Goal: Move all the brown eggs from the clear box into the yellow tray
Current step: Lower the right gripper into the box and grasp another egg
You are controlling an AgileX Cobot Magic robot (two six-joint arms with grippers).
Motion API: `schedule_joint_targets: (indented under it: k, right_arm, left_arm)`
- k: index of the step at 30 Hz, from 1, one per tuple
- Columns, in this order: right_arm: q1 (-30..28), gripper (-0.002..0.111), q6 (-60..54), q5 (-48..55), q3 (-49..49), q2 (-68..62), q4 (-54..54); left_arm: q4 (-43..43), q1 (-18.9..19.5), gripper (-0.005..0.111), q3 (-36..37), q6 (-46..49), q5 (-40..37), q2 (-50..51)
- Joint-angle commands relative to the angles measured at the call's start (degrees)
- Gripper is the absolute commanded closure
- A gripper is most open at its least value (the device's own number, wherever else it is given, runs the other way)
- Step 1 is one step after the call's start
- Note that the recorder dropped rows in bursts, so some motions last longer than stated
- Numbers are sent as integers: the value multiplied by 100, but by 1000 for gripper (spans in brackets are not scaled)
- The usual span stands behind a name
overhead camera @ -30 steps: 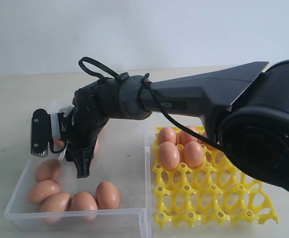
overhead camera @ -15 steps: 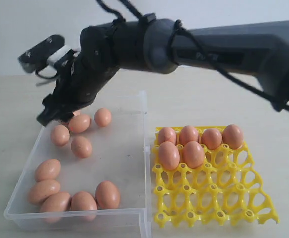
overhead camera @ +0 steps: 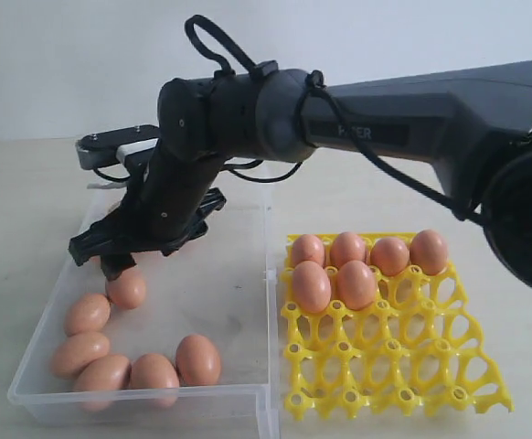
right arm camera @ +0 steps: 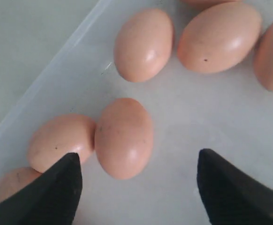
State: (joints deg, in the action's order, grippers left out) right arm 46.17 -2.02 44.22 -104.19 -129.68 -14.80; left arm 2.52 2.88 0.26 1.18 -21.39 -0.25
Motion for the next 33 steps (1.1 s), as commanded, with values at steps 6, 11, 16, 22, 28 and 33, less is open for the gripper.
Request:
schedule_joint_targets:
  k: [6, 11, 16, 22, 28, 33]
  right_arm:
    - [151, 41, -139, 306, -1130, -692, -64]
    - [151, 41, 9, 502, -1238, -848, 345]
    - [151, 41, 9, 383, -1238, -968, 344]
    - [151, 45, 9, 315, -1238, -1042, 295]
    - [151, 72, 9, 301, -1238, -1107, 266]
    - [151, 102, -180, 404, -1238, -1094, 293]
  left_arm:
    - [17, 14, 107, -26, 6, 27, 25]
    - [17, 14, 107, -26, 6, 27, 25]
    - [17, 14, 107, -26, 6, 27, 25]
    - [17, 14, 107, -26, 6, 27, 25]
    - [17, 14, 107, -26, 6, 27, 25]
    - [17, 14, 107, -26, 6, 27, 25]
